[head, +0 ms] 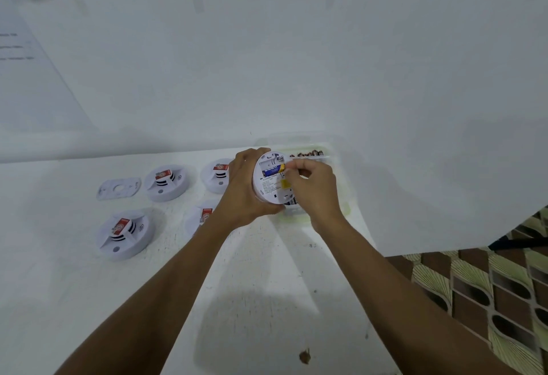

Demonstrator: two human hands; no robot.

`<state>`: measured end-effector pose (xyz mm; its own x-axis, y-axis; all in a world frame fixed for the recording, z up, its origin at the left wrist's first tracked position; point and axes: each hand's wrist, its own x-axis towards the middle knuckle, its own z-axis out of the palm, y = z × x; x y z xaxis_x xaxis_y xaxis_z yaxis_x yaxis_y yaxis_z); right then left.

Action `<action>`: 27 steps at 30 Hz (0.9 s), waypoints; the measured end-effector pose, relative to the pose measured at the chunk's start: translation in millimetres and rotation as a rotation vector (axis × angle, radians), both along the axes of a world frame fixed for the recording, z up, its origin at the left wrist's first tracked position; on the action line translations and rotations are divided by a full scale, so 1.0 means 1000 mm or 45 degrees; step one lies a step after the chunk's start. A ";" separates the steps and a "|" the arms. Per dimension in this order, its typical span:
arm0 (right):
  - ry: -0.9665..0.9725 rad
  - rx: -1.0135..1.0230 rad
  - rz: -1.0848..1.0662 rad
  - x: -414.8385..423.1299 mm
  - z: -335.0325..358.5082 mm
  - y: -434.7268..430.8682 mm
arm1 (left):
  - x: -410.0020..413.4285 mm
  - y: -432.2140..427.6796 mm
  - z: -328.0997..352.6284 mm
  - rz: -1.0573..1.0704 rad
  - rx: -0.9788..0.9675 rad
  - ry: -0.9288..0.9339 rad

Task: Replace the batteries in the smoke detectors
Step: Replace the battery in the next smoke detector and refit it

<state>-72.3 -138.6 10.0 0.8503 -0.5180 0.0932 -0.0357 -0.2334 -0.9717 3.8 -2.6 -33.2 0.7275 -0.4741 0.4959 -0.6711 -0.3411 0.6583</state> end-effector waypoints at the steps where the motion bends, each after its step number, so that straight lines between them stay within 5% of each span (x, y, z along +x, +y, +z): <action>1: 0.021 0.084 -0.005 0.001 0.001 0.002 | 0.001 -0.001 0.000 0.000 -0.005 0.002; 8: 0.047 0.302 -0.043 0.006 0.011 0.003 | 0.006 0.000 0.002 0.002 -0.051 -0.011; 14: -0.163 -0.258 -0.101 0.006 0.012 -0.003 | 0.015 -0.006 -0.012 -0.062 -0.061 0.159; 21: -0.236 -0.225 0.002 0.011 0.019 -0.021 | 0.015 -0.010 -0.003 -0.027 -0.007 0.074; 27: 0.041 -0.547 0.166 0.014 0.009 -0.080 | 0.013 0.019 -0.009 0.012 -0.094 0.119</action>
<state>-58.1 -218.1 18.9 0.9119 -0.3263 0.2488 -0.0078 -0.6202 -0.7844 16.3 16.1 -41.9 0.7766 -0.4316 0.4590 -0.6024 -0.2952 0.7416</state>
